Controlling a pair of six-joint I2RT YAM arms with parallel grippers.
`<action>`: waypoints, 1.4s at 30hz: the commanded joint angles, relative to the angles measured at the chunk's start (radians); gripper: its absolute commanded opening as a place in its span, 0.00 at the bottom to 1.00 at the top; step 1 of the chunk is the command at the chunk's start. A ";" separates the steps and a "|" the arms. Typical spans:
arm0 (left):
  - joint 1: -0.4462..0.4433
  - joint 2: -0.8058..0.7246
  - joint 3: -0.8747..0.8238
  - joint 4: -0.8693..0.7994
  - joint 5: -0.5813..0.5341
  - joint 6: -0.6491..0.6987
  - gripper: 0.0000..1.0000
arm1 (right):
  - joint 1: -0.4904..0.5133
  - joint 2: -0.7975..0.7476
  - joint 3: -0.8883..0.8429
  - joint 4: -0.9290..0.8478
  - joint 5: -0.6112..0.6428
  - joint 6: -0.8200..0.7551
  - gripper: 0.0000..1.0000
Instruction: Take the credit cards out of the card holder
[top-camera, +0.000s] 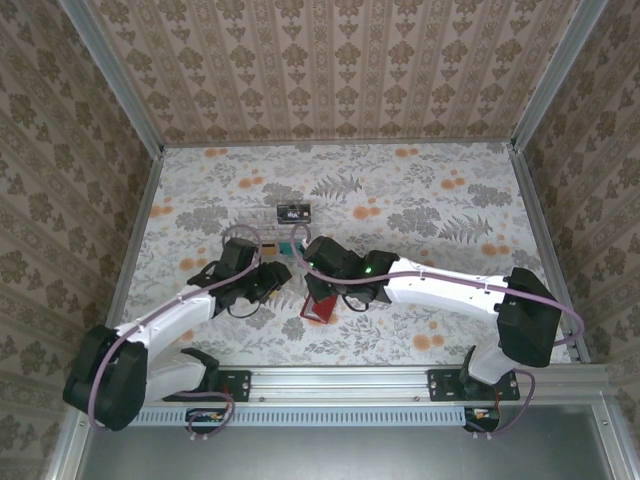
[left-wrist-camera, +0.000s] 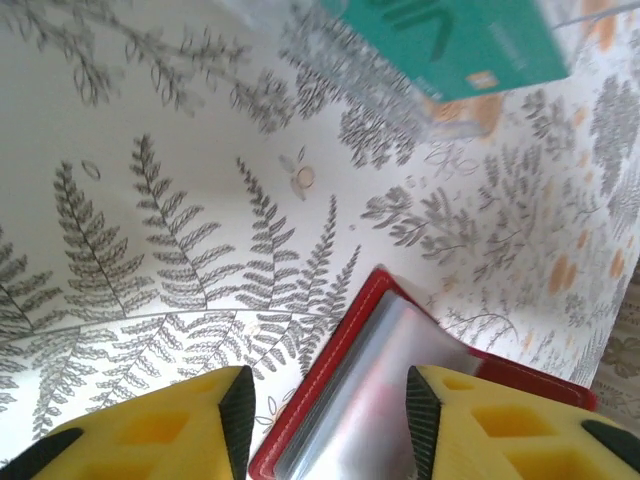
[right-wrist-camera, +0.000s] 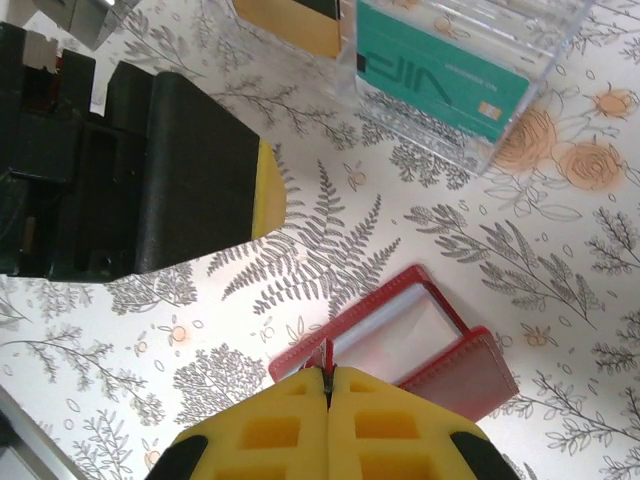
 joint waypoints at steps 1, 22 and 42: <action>0.012 -0.042 0.020 -0.074 -0.021 0.036 0.50 | -0.024 -0.016 0.000 0.007 -0.021 -0.012 0.00; -0.012 -0.060 0.057 -0.102 -0.027 0.079 0.56 | -0.304 -0.294 -0.430 -0.012 -0.027 0.074 0.39; -0.184 0.158 0.187 -0.010 0.022 0.115 0.43 | -0.305 -0.093 -0.397 -0.071 0.016 0.163 0.23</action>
